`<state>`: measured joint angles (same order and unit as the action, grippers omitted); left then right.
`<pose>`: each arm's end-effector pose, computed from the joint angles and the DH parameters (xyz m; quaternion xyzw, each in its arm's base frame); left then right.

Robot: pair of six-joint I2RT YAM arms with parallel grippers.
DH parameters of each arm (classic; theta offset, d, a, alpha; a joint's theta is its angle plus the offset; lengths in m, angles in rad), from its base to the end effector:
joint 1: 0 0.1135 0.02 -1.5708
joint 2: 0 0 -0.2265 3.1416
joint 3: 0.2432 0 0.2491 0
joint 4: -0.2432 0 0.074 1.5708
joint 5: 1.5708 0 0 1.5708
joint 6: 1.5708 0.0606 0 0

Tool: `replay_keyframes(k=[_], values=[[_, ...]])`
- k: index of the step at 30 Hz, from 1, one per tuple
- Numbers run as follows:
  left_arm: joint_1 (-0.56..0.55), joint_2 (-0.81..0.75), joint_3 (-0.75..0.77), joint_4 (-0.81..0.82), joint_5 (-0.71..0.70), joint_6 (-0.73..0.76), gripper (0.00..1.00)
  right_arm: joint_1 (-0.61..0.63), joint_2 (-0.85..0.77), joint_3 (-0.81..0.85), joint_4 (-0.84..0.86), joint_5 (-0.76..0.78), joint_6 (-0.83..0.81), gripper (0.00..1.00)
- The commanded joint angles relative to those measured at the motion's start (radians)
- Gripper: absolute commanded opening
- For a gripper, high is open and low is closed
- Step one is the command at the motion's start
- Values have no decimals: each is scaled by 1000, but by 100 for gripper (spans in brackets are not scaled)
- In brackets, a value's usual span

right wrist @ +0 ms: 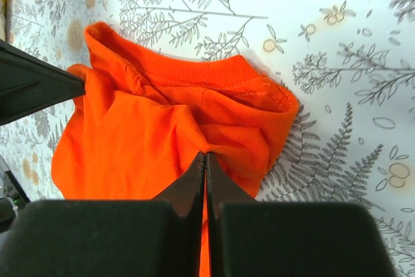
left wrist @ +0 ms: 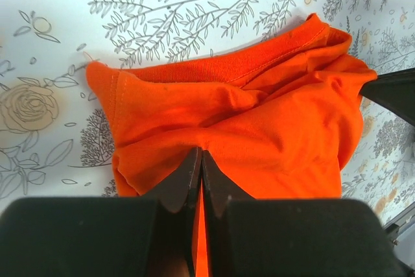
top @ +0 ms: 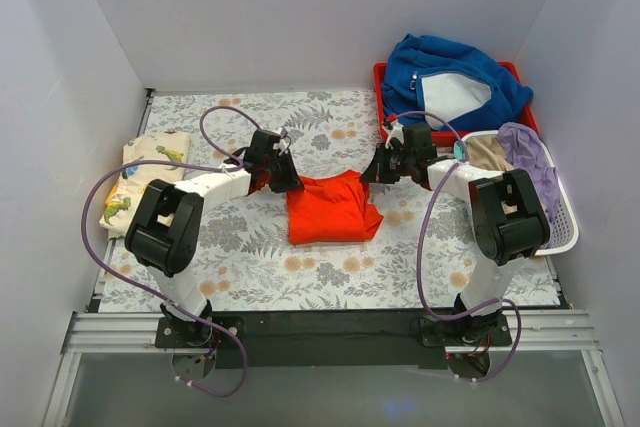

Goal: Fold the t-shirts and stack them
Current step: Fold the tshirt

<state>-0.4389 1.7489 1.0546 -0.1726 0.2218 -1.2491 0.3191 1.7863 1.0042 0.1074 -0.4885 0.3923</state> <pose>0.3297 -0.1695 0.1263 -0.3326 0.8725 -0.3251 0.1500 0.3536 0.1468 0.1273 -0.0727 0.8778 0.3507 0.3181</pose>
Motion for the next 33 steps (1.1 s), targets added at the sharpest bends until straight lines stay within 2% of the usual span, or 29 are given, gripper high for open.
replay_keyframes(k=[1, 7, 10, 11, 12, 13, 16, 18, 24, 27, 33], values=[[26, -23, 44, 8, 11, 39, 0, -5, -38, 54, 26, 31, -49, 1], [71, -43, 53, 4, -2, 82, 0, -12, 31, 117, 15, -5, -79, 3], [94, -48, 50, 15, 0, 76, 0, -18, 59, 135, 15, 1, -95, 17], [100, -42, 51, 15, 1, 77, 4, -21, 61, 136, 17, 4, -99, 33], [101, -35, 68, -4, 2, 77, 12, -22, 52, 132, 17, 10, -105, 38], [101, -29, 76, -13, -2, 74, 25, -25, 42, 128, 17, 28, -116, 42], [101, -31, 88, -41, -15, 56, 36, -26, -24, 91, 15, 79, -135, 50], [101, -60, 84, -41, -25, 51, 41, -26, -73, 68, 11, 74, -144, 52], [101, -117, 29, -38, 85, 10, 42, -22, -123, -7, -24, -47, -142, 52], [98, -138, -53, -18, 140, -41, 42, -18, -145, -58, -52, -29, -136, 52], [94, -198, -220, 27, 117, -101, 42, -12, -163, -141, -77, -39, -148, 53]])
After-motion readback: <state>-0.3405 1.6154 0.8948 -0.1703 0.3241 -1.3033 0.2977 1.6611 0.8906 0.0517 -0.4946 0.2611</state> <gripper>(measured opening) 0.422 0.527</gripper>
